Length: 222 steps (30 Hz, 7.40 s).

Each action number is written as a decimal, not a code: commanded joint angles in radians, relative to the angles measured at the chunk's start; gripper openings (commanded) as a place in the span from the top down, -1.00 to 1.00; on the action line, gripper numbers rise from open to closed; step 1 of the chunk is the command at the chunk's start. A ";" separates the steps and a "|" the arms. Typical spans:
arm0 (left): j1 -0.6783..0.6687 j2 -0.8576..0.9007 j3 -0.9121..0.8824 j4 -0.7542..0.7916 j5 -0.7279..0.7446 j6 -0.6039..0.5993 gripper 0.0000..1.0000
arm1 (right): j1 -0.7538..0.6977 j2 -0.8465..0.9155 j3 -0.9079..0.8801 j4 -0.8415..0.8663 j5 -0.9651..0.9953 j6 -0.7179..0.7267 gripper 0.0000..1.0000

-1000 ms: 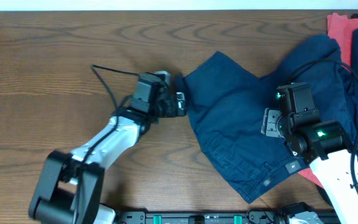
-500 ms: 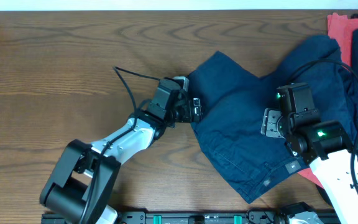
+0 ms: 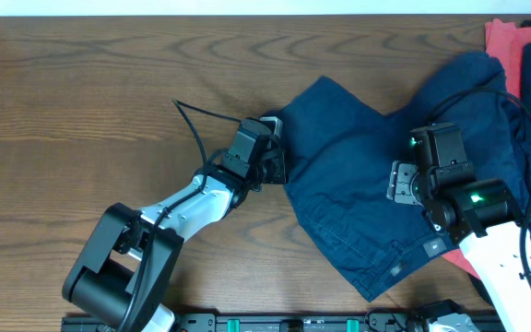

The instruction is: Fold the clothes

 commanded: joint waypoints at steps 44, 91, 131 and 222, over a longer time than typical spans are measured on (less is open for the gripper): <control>0.218 0.014 0.082 -0.570 0.047 0.024 0.88 | -0.008 -0.010 0.004 -0.050 0.018 0.013 -0.47; 0.624 -0.169 -0.108 -1.062 0.115 0.021 0.88 | -0.003 0.066 -0.056 -0.047 -0.364 0.125 -0.66; 0.644 -0.312 -0.022 -1.223 0.260 0.245 0.88 | -0.120 0.201 -0.417 0.707 -0.443 0.489 0.98; 0.419 -0.052 -0.019 -0.406 -0.327 -0.072 0.43 | -0.176 0.838 0.108 0.496 -0.445 0.178 0.98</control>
